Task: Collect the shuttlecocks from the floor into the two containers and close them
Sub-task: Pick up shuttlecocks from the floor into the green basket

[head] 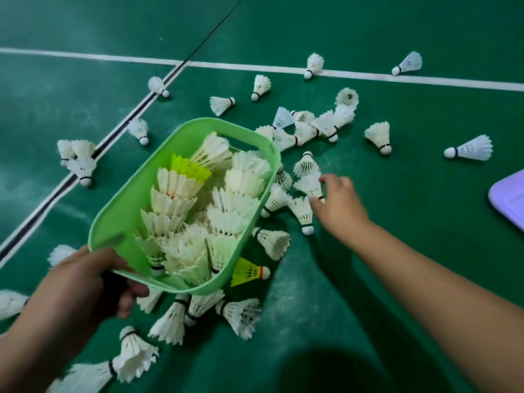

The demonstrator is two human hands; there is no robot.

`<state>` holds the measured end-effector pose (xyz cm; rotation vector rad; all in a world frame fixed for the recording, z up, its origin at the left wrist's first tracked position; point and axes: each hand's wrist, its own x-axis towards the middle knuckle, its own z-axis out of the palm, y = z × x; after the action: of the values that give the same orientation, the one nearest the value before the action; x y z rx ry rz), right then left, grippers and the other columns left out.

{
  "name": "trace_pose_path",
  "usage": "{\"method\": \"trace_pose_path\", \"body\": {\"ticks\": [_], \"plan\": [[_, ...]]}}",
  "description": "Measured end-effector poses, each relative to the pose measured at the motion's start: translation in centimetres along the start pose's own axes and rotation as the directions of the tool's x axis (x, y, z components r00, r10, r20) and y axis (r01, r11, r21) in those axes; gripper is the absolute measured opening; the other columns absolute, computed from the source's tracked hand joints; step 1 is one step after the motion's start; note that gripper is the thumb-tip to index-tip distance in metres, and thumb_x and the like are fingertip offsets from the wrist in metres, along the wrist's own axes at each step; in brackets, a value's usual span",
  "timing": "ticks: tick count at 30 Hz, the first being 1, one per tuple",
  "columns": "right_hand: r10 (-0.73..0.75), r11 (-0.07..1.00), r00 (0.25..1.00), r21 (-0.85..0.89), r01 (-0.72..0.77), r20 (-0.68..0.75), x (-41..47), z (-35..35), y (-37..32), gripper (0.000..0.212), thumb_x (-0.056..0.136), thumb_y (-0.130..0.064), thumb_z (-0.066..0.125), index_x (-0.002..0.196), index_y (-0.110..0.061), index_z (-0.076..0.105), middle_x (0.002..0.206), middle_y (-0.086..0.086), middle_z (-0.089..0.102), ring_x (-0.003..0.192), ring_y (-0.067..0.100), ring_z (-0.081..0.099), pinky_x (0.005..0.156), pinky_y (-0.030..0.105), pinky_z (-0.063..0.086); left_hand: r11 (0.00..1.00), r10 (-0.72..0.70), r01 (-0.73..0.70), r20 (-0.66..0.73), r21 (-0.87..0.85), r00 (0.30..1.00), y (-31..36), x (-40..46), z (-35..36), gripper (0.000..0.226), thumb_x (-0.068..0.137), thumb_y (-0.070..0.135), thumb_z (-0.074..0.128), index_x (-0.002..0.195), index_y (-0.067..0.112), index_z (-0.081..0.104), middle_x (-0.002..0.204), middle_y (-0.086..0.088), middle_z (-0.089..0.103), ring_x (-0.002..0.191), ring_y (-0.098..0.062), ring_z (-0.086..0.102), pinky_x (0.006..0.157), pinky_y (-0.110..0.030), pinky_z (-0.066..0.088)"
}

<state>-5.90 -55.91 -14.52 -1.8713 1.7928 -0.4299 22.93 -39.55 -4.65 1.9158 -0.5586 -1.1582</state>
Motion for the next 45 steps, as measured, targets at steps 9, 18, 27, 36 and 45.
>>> {"method": "trace_pose_path", "body": {"ticks": [9, 18, 27, 36, 45], "plan": [[-0.239, 0.941, 0.913, -0.152, 0.302, 0.331, -0.3, 5.7, 1.0, 0.076, 0.085, -0.028, 0.061, 0.147, -0.038, 0.017, 0.158, -0.003, -0.01, 0.144, 0.026, 0.005, 0.113, 0.05, 0.019, 0.994, -0.081, 0.074, -0.1, -0.075, 0.992, -1.9, 1.3, -4.6, 0.037, 0.088, 0.013, 0.032, 0.122, 0.005, 0.043, 0.034, -0.011, 0.049, 0.021, -0.015, 0.035, 0.023, -0.021, 0.031], [0.047, 0.931, 0.961, 0.361, 0.057, -0.271, -1.4, 6.0, -0.9, 0.012, 0.09, -0.019, 0.058, 0.095, -0.013, 0.067, 0.091, 0.006, 0.068, 0.08, 0.02, 0.059, 0.066, 0.026, 0.04, 0.998, 0.031, -0.029, -0.033, 0.061, 0.999, -1.0, -1.1, -1.3, 0.01, 0.085, -0.003, 0.038, 0.089, -0.002, 0.048, 0.041, -0.024, 0.053, 0.024, -0.023, 0.037, 0.029, -0.022, 0.035], [-0.325, 0.757, 0.893, 0.652, 0.048, 0.311, -4.6, -7.0, -7.9, 0.016, 0.085, -0.009, 0.063, 0.082, -0.024, 0.059, 0.052, -0.012, 0.061, 0.042, -0.004, 0.05, 0.044, 0.013, 0.041, 0.982, 0.009, -0.037, 0.15, 0.185, 0.989, 0.1, -2.6, 3.9, 0.018, 0.084, -0.008, 0.036, 0.084, 0.003, 0.05, 0.047, -0.027, 0.055, 0.027, -0.024, 0.04, 0.035, -0.022, 0.037], [-0.337, 0.909, 0.883, 0.357, 0.215, 0.326, -5.3, -6.7, -8.3, 0.017, 0.083, -0.017, 0.068, 0.07, -0.021, 0.057, 0.063, -0.007, 0.058, 0.053, 0.006, 0.055, 0.054, 0.024, 0.046, 0.984, -0.004, -0.046, 0.277, 0.172, 0.961, 1.1, -5.0, 6.4, 0.018, 0.084, -0.008, 0.037, 0.09, 0.0, 0.052, 0.051, -0.028, 0.055, 0.029, -0.023, 0.04, 0.035, -0.021, 0.035], [-0.397, 0.888, 0.819, -0.054, 0.458, 0.414, -7.4, -3.4, -8.7, 0.012, 0.084, -0.028, 0.065, 0.073, -0.023, 0.061, 0.077, -0.003, 0.061, 0.075, 0.017, 0.058, 0.06, 0.024, 0.041, 0.982, -0.004, -0.049, 0.275, 0.185, 0.961, 0.9, -4.5, 6.1, 0.024, 0.087, -0.007, 0.035, 0.096, 0.005, 0.053, 0.051, -0.026, 0.055, 0.028, -0.023, 0.041, 0.034, -0.021, 0.036]]}}
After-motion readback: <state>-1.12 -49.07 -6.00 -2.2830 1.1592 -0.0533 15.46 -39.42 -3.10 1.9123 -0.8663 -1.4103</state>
